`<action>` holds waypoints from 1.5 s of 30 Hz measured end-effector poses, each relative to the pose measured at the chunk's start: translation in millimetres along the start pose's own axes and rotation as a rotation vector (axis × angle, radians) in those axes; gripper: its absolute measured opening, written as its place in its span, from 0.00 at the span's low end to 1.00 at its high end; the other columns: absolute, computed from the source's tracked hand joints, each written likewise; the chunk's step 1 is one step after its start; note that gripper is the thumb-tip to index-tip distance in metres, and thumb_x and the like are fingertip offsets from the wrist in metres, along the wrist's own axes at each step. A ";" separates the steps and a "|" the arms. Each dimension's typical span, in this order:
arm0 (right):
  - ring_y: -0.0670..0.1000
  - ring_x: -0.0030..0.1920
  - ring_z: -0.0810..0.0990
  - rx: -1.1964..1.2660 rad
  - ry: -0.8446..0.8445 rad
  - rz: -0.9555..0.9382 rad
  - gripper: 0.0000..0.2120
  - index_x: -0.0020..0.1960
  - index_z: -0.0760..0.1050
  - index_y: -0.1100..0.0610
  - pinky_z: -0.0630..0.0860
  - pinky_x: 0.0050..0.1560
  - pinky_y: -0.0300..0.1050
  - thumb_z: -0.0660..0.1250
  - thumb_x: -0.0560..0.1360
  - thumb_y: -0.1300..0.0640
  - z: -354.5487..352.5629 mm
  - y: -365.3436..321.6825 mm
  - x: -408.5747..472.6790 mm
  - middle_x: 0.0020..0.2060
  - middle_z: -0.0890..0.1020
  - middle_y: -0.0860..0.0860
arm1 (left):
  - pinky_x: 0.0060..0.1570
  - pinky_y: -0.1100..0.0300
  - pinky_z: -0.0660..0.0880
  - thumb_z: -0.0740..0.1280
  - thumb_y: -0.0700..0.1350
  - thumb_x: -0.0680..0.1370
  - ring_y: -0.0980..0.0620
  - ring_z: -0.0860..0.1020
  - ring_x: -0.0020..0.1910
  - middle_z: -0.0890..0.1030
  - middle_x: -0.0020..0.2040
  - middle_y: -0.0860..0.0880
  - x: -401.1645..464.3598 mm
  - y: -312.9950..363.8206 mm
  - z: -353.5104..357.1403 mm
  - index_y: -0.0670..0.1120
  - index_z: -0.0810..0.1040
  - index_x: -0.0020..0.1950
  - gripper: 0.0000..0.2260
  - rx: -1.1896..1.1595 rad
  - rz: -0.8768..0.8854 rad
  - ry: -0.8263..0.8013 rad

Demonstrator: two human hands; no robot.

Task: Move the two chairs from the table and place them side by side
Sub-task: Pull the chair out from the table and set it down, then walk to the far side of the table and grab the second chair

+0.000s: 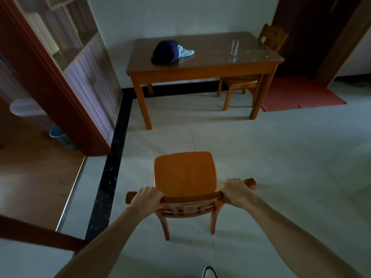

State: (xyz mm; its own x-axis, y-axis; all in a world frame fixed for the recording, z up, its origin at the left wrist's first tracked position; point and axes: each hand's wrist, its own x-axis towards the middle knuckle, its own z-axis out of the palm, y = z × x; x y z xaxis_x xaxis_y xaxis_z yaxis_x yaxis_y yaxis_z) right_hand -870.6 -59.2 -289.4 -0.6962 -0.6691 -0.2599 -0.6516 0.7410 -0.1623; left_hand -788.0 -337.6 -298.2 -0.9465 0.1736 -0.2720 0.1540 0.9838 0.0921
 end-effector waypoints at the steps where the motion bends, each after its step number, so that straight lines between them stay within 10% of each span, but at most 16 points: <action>1: 0.48 0.31 0.70 0.003 -0.003 0.001 0.13 0.32 0.69 0.51 0.65 0.38 0.41 0.63 0.75 0.58 1.1 -0.2 -1.7 0.26 0.71 0.46 | 0.43 0.64 0.73 0.63 0.50 0.78 0.54 0.77 0.36 0.82 0.44 0.47 -1.4 0.9 1.6 0.45 0.77 0.48 0.09 0.000 0.002 0.001; 16: 0.51 0.42 0.78 0.056 -0.085 -0.010 0.06 0.44 0.76 0.56 0.67 0.42 0.40 0.65 0.75 0.54 4.7 -11.0 -18.4 0.43 0.82 0.53 | 0.47 0.63 0.76 0.66 0.60 0.73 0.56 0.78 0.42 0.82 0.48 0.51 -11.9 6.0 15.2 0.48 0.75 0.53 0.17 -0.128 -0.022 -0.101; 22: 0.50 0.55 0.76 0.195 -0.167 0.041 0.31 0.64 0.70 0.50 0.72 0.55 0.47 0.61 0.69 0.32 -13.8 -9.7 -30.5 0.59 0.78 0.48 | 0.48 0.59 0.77 0.58 0.69 0.72 0.55 0.79 0.46 0.81 0.52 0.52 -17.6 9.5 -10.9 0.52 0.74 0.55 0.25 -0.354 0.023 -0.199; 27: 0.48 0.58 0.76 0.643 0.080 0.143 0.24 0.62 0.72 0.50 0.72 0.61 0.52 0.60 0.73 0.36 -38.3 -2.3 -49.2 0.60 0.79 0.49 | 0.51 0.61 0.74 0.53 0.68 0.71 0.57 0.77 0.51 0.80 0.56 0.53 -8.0 35.2 -42.0 0.51 0.76 0.59 0.29 -0.593 0.063 -0.028; 33: 0.46 0.53 0.80 1.077 0.463 0.190 0.16 0.53 0.74 0.44 0.75 0.53 0.43 0.61 0.71 0.38 -71.3 28.6 -85.1 0.51 0.82 0.46 | 0.51 0.65 0.75 0.60 0.57 0.76 0.62 0.79 0.51 0.80 0.49 0.60 27.1 87.1 -90.7 0.61 0.75 0.50 0.06 -0.885 0.212 0.075; 45: 0.48 0.49 0.82 1.202 0.840 0.288 0.16 0.54 0.76 0.49 0.78 0.48 0.41 0.63 0.69 0.44 -120.5 179.5 -200.5 0.48 0.83 0.49 | 0.52 0.53 0.76 0.61 0.45 0.78 0.49 0.80 0.52 0.80 0.53 0.46 136.3 282.1 -181.4 0.48 0.74 0.57 0.08 -1.127 0.434 0.099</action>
State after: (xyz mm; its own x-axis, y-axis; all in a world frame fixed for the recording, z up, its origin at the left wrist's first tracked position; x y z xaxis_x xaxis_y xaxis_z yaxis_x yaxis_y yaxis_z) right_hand -884.3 201.1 -151.7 -0.9921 -0.0225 0.1233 -0.1253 0.1724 -0.9770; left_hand -925.0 -44.7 -135.5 -0.9028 0.4261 0.0584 0.1772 0.2448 0.9532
